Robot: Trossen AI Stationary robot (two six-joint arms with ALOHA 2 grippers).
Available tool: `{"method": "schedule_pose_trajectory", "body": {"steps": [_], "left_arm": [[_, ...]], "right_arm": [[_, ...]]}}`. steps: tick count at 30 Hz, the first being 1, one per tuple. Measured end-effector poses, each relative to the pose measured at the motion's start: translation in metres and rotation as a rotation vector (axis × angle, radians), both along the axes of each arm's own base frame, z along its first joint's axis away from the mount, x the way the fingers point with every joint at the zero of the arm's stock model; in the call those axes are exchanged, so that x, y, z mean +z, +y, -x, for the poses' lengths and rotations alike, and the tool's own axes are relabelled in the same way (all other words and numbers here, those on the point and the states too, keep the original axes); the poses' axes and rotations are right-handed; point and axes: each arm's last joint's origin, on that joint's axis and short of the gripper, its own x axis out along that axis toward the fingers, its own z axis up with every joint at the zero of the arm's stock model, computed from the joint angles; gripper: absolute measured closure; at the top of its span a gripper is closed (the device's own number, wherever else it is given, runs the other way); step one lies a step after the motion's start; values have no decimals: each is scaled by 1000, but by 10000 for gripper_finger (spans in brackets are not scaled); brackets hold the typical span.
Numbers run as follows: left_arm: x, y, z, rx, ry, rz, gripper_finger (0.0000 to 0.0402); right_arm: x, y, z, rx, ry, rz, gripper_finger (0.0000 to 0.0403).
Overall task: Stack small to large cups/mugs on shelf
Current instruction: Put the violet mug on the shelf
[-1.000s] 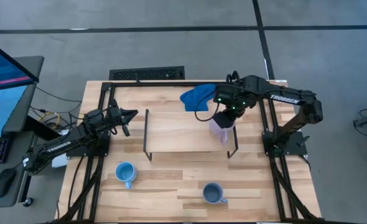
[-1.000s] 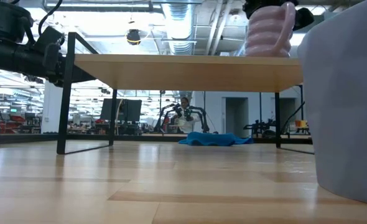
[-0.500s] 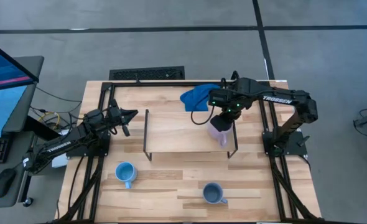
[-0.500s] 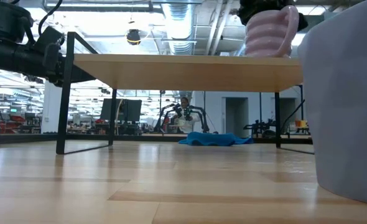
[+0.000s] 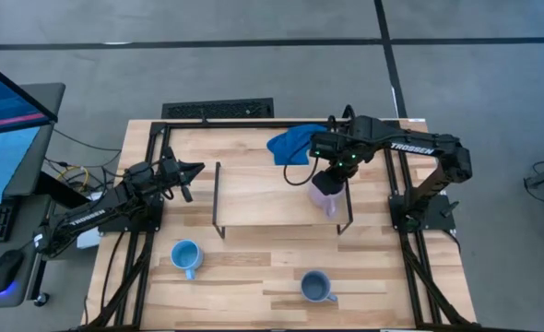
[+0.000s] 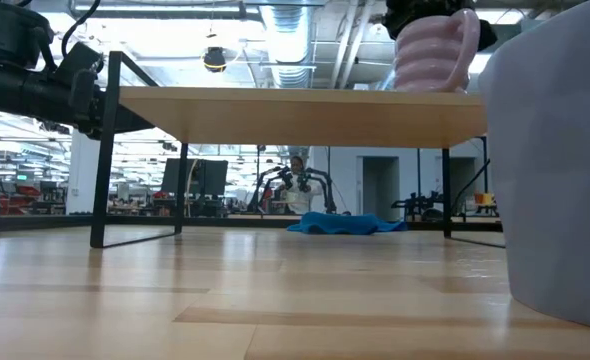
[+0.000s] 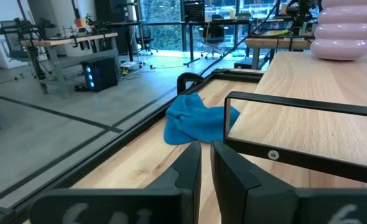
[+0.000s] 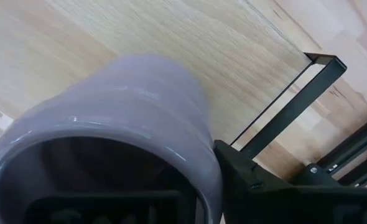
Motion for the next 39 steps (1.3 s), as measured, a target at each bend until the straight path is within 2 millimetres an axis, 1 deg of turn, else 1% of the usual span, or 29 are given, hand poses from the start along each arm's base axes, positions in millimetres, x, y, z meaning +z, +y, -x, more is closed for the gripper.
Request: {"method": "schedule_pose_trajectory", "body": {"steps": [39], "left_arm": [[0,0,0,0,0,0,374]], "right_arm": [[1,-1,1,-4,2,18,330]]}}
